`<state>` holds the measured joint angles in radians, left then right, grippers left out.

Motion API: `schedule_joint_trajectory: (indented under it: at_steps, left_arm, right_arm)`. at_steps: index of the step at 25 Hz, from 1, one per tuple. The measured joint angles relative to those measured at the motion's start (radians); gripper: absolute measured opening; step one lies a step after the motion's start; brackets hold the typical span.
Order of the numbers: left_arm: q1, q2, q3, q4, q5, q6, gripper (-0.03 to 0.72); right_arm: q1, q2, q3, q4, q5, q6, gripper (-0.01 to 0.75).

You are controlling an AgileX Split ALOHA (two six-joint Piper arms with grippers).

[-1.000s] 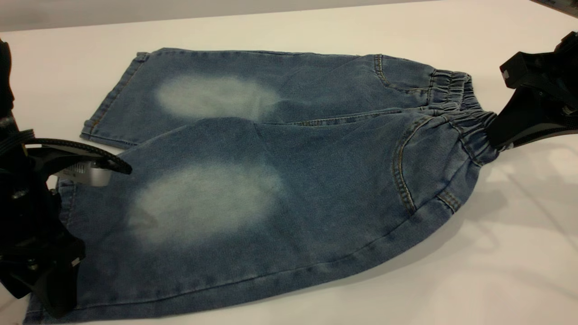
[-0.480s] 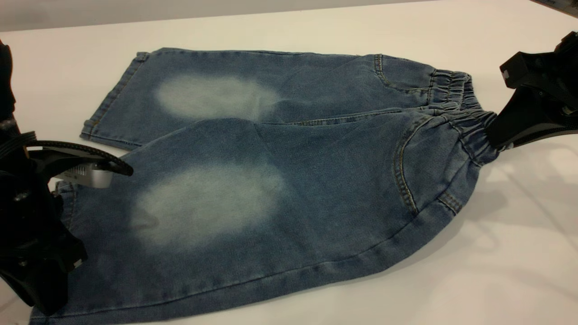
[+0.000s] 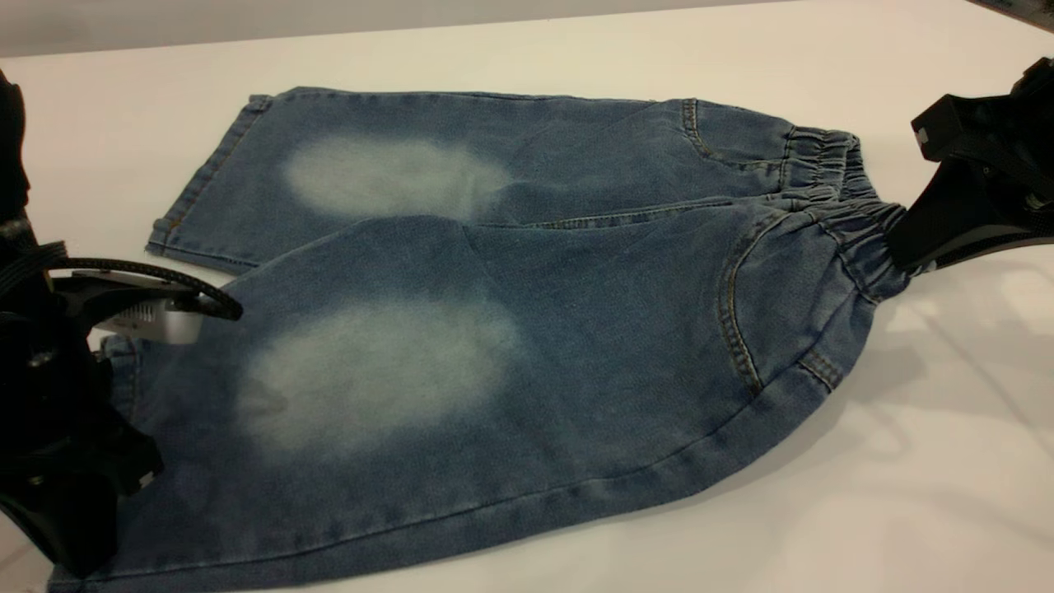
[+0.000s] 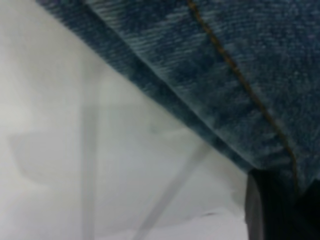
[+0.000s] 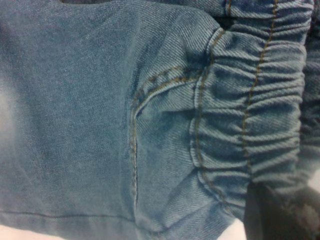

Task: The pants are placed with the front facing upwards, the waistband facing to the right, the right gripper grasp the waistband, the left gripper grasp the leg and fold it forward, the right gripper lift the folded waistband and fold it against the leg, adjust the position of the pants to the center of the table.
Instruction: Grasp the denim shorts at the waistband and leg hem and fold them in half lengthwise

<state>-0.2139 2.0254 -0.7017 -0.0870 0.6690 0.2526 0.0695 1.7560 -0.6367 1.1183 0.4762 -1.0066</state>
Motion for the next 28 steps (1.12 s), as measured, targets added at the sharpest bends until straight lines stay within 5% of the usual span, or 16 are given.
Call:
schedule_joint_trajectory:
  at_steps: [15,28]
  left_arm:
    - [0.0,-0.005,-0.218,-0.102,0.293,0.038,0.041]
    - [0.0,-0.172,-0.238,-0.285,0.322,0.213,0.041]
  right_arm:
    - [0.0,0.0,0.0,0.0,0.002,0.0,0.029]
    - [0.0,-0.009,0.0,0.008,-0.006,0.002,0.029]
